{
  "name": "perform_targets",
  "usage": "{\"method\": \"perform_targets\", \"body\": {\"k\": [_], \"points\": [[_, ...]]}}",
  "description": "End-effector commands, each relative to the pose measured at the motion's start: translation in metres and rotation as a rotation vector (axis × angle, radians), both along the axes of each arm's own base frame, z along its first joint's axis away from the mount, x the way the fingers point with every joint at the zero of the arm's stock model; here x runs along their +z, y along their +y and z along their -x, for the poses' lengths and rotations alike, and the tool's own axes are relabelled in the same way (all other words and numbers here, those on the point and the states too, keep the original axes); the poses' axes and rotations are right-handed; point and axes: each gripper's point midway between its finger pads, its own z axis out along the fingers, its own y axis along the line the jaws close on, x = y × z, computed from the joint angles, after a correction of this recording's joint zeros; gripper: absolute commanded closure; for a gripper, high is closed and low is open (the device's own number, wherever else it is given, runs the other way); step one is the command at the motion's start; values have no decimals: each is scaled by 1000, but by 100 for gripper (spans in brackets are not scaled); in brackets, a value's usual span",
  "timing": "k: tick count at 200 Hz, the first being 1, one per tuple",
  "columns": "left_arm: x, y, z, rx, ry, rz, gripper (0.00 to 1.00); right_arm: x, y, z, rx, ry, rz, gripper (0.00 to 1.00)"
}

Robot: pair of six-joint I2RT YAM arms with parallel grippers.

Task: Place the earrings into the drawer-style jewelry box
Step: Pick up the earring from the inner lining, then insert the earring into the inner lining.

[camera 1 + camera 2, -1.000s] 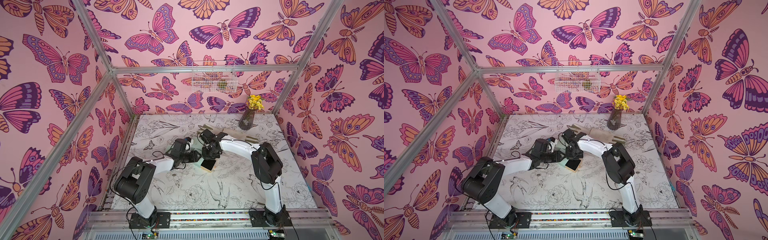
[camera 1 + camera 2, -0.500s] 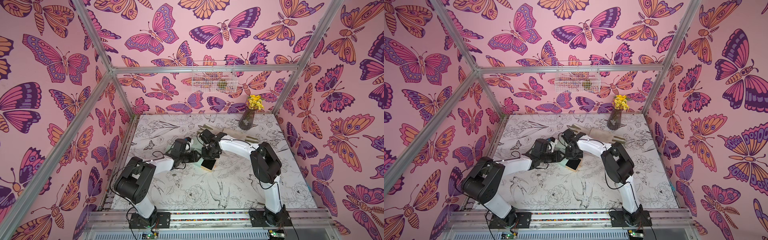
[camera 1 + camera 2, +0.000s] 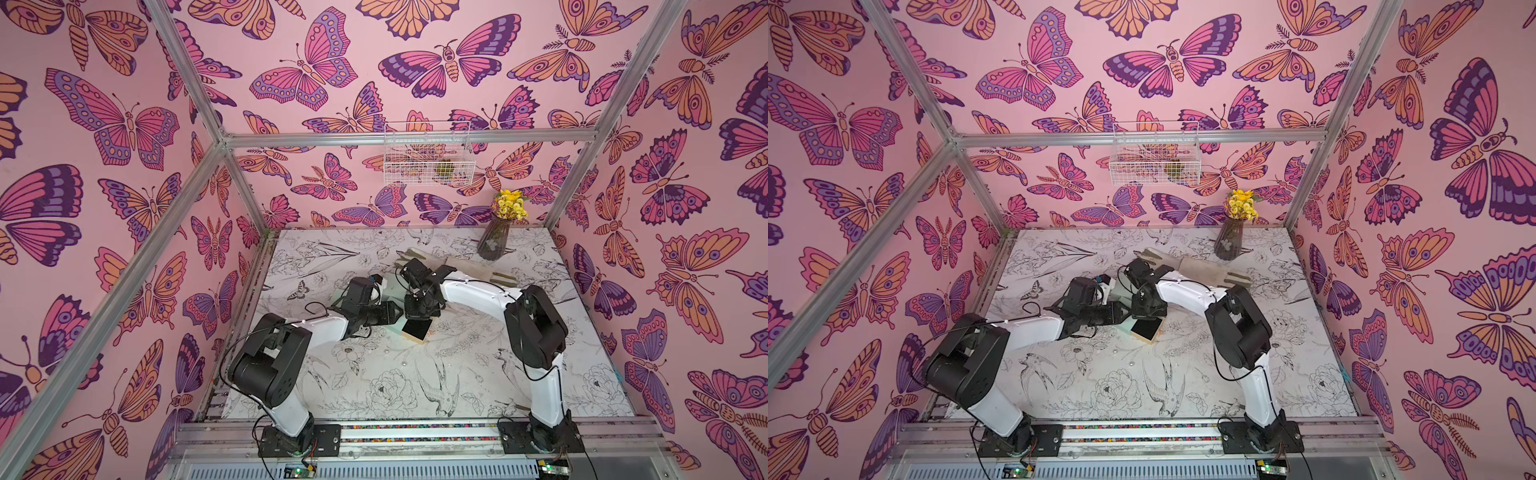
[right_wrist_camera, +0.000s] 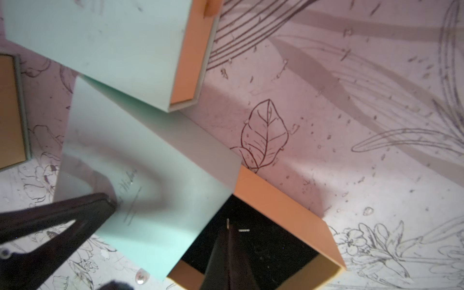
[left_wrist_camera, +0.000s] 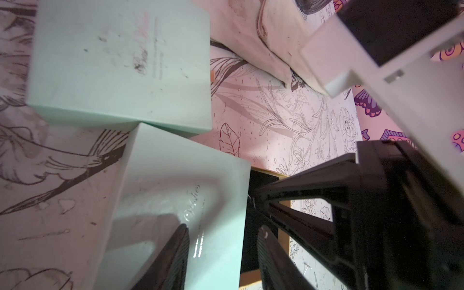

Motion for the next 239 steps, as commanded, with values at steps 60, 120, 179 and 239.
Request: {"method": "perform_targets", "body": {"k": [60, 120, 179, 239], "points": [[-5, -11, 10, -64, 15, -64, 51, 12, 0, 6, -90, 63, -222, 100], [-12, -11, 10, -64, 29, -80, 51, 9, 2, 0, -135, 93, -317, 100], [-16, -9, 12, -60, 35, -92, 52, 0, 2, -2, -170, 117, -355, 100], [-20, -6, 12, -54, 43, -110, 52, -15, -14, -2, -206, 110, -298, 100]]}}
